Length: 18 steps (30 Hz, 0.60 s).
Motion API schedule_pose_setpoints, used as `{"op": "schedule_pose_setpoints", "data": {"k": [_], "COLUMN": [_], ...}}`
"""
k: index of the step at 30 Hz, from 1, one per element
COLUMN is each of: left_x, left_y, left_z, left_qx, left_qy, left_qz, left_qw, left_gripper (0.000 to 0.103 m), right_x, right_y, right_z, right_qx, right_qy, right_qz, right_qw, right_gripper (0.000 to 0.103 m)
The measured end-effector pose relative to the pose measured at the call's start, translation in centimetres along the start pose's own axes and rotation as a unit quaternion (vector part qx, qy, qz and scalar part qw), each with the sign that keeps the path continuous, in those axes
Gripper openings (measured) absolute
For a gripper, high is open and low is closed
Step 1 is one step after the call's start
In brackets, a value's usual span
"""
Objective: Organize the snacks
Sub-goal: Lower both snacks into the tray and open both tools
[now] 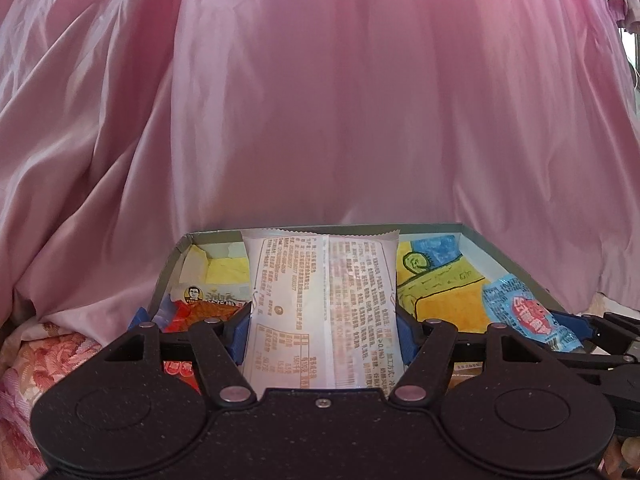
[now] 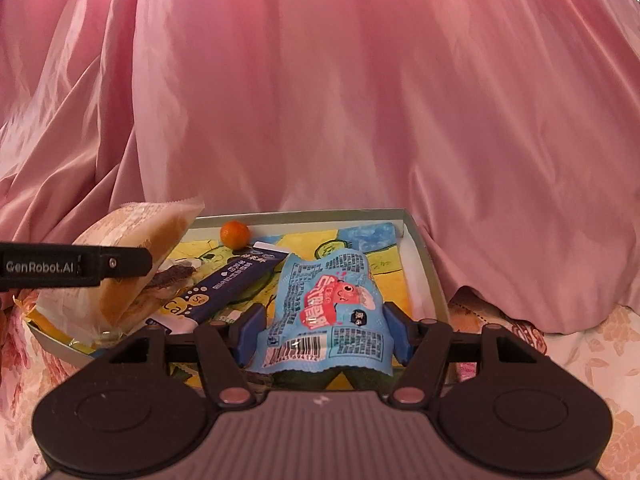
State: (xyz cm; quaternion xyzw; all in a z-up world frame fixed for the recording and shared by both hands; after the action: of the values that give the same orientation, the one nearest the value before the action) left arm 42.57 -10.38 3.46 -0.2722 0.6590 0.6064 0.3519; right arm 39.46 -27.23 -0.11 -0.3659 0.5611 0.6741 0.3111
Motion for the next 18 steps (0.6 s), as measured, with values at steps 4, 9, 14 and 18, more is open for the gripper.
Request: {"op": "schedule_pose_setpoints", "data": {"k": [4,9,14,18], "left_x": [0.13,0.11,0.16,-0.03], "left_y": [-0.16,-0.27,-0.32,-0.01], "left_z": [0.11,0.09,-0.03,-0.16], "left_qx": [-0.002,-0.003,0.000,0.003], "left_qy": [0.004,0.008,0.007,0.012], "left_qz": [0.003,0.004,0.007,-0.001], "left_qw": [1.0000,1.0000,0.9999,0.9999], "left_gripper": [0.069,0.069,0.074,0.085], "right_x": [0.03,0.08,0.47,0.47], "right_y": [-0.26,-0.53,-0.75,-0.69], "right_z": [0.28,0.38,0.12,0.06], "right_qx": [-0.004,-0.005,-0.005,-0.002], "right_qy": [0.000,0.003,-0.003,-0.004], "right_qz": [0.000,-0.001,0.003,-0.001], "right_qw": [1.000,1.000,1.000,1.000], "right_gripper": [0.067,0.068,0.069,0.070]}}
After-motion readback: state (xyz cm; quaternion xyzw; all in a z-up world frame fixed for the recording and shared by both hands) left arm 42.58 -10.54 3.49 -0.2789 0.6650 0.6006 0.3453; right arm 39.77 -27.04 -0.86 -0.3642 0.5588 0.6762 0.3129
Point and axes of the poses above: each gripper's, at about its wrist camera, not at the fingertips, and y roughly against the way its jaws point, z to its left, x to its underside, the point moved 9 cm from there along -y, roughly the way its jaws point, and after that the axes turned 7 degrees about z, right-handed, at the moved point
